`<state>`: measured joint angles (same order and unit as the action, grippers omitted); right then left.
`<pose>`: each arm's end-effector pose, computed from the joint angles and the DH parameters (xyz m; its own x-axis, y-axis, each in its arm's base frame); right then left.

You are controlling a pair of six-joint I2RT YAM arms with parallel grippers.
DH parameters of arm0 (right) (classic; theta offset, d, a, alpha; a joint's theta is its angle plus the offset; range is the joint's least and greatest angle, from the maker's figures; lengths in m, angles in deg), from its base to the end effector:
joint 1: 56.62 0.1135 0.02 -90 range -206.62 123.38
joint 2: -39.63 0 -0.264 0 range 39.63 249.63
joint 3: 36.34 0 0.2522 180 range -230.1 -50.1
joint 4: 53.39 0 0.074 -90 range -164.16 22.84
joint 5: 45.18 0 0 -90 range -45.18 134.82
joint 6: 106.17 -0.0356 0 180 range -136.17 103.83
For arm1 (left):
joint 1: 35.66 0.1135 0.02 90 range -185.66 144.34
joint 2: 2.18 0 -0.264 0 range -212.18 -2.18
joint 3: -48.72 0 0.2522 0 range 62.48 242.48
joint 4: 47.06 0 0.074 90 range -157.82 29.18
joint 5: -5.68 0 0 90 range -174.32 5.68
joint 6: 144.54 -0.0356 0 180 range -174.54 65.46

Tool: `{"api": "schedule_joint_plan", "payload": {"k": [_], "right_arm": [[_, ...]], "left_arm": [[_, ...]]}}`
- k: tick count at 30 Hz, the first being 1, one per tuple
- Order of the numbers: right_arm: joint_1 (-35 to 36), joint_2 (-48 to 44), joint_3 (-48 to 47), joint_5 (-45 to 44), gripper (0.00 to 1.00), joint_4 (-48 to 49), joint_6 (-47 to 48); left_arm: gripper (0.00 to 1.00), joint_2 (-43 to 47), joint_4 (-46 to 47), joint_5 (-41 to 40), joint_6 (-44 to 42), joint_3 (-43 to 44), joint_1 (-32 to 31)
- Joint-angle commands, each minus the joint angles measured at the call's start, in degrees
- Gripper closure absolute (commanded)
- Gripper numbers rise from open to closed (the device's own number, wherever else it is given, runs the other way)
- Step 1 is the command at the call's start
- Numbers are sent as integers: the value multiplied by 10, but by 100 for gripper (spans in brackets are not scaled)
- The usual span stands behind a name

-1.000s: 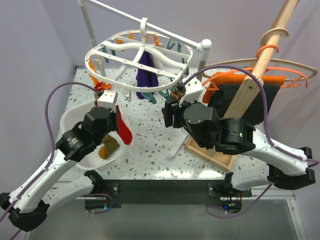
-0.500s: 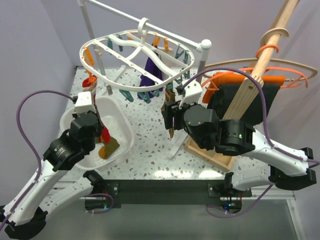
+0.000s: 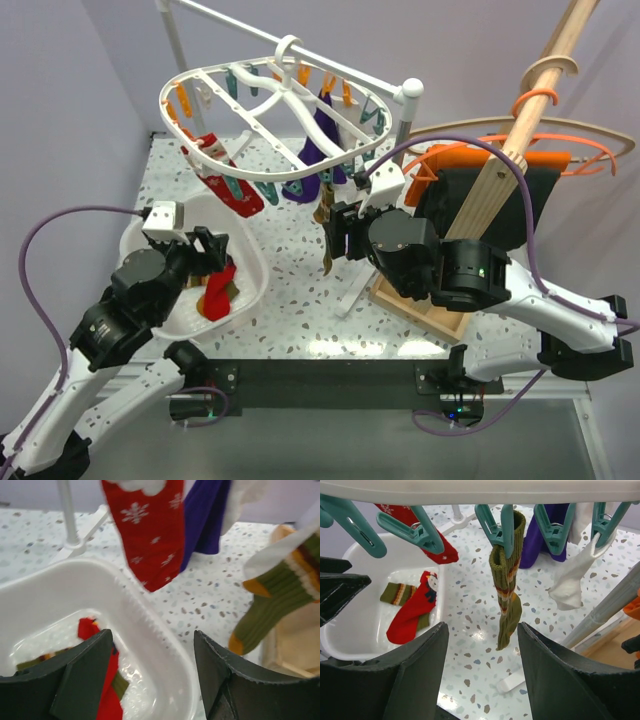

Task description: Remove the socks clipped to the hanger

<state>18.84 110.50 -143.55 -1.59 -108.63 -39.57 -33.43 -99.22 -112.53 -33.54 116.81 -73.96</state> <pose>0.0827 0.2160 0.4804 -0.2714 0.0444 -0.9614 -0.4223 0.8921 0.1604 0.0872 -0.0474 0.3738 -0.2611 -0.1962 -0.9452 0.1016 0.9681 -0.2290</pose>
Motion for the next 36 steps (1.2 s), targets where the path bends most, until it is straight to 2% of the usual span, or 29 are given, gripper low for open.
{"api": "schedule_joint_plan", "payload": {"k": [1, 5, 8, 9, 11, 13, 16, 19, 21, 24, 25, 26, 32, 36], "right_arm": [[2, -5, -5, 1, 38, 18, -9], [2, -7, -4, 4, 38, 17, -10], [2, -9, -2, 2, 38, 17, -10], [1, -10, -2, 2, 38, 17, -10], [2, -9, -4, 3, 37, 14, -10], [1, -9, -5, 4, 37, 10, -9], [2, -7, -14, 1, 37, 2, -9], [2, -3, -28, 1, 37, -6, -11], [1, 1, -36, 5, 37, -10, -11], [2, 3, -38, 9, 37, -12, -13], [1, 3, -37, 10, 37, -11, -15], [1, 4, -37, 11, 37, -11, -16], [2, 5, -41, 16, 37, -16, -20], [2, 0, -39, 22, 37, -17, -24]], "left_arm": [[30, 38, 116, 146, -35, -43, 2], [28, 62, 159, 205, -28, -69, 2], [22, 63, 209, 279, -26, -89, 2], [16, 58, 223, 306, -24, -102, 2], [8, 50, 283, 374, -6, -122, 2], [5, 38, 350, 418, 16, -154, 2], [3, 15, 442, 427, 43, -196, 2], [5, -21, 530, 431, 80, -235, 0], [6, -49, 572, 420, 88, -260, -12], [6, -83, 615, 314, 63, -273, -73], [6, -94, 619, 241, 51, -273, -110], [3, -120, 626, 218, 47, -273, -123], [0, -232, 707, 169, 58, -280, -150], [6, -299, 742, 104, 30, -273, -156]]}}
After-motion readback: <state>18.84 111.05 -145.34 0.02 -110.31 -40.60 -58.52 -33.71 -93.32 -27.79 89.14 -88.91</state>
